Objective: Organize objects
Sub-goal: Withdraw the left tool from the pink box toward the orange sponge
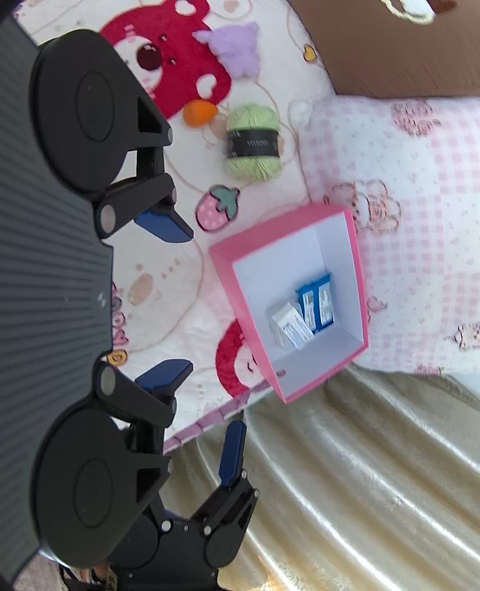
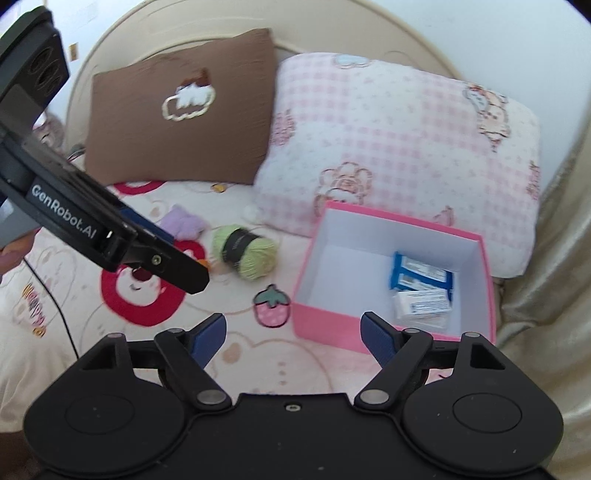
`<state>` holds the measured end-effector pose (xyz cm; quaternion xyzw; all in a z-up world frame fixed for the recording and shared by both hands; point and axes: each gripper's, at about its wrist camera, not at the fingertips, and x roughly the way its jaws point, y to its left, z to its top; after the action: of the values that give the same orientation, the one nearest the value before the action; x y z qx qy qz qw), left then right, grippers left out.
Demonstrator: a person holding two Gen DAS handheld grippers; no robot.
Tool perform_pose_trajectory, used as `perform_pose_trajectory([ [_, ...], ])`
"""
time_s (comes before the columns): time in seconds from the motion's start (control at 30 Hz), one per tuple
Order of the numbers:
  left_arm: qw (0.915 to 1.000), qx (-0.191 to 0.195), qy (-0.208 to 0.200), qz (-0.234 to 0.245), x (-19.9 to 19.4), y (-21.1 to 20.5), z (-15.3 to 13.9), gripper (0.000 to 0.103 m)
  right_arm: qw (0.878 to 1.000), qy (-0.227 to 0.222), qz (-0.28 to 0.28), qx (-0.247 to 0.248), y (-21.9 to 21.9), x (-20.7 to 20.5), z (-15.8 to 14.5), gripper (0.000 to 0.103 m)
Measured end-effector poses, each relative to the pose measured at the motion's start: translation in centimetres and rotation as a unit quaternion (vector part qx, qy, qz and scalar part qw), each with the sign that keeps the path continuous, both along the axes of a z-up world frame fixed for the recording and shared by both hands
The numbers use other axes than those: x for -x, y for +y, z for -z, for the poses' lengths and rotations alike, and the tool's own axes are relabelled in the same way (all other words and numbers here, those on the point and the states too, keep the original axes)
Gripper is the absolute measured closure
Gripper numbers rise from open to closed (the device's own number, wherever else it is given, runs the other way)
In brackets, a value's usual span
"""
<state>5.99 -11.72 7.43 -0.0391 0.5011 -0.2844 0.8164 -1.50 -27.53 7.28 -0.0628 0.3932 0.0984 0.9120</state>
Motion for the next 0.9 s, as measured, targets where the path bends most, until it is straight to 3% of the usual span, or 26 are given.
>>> perform_pose_trajectory([
  [0.23,0.9996,-0.029,-0.002,-0.004,0.6,2.6,0.6,0.031,0.999,0.013,-0.038,-0.004,2.4,0.1,0.0,0.010],
  [0.57,0.9993,-0.009,-0.009,-0.034,0.3,6.9,2.7,0.026,0.997,0.024,-0.075,0.004,6.1,-0.8,0.9,0.010],
  [0.9,0.9972,-0.001,-0.016,-0.074,-0.5,10.8,4.9,0.011,0.993,-0.004,-0.113,0.017,8.9,-1.8,1.8,0.010],
])
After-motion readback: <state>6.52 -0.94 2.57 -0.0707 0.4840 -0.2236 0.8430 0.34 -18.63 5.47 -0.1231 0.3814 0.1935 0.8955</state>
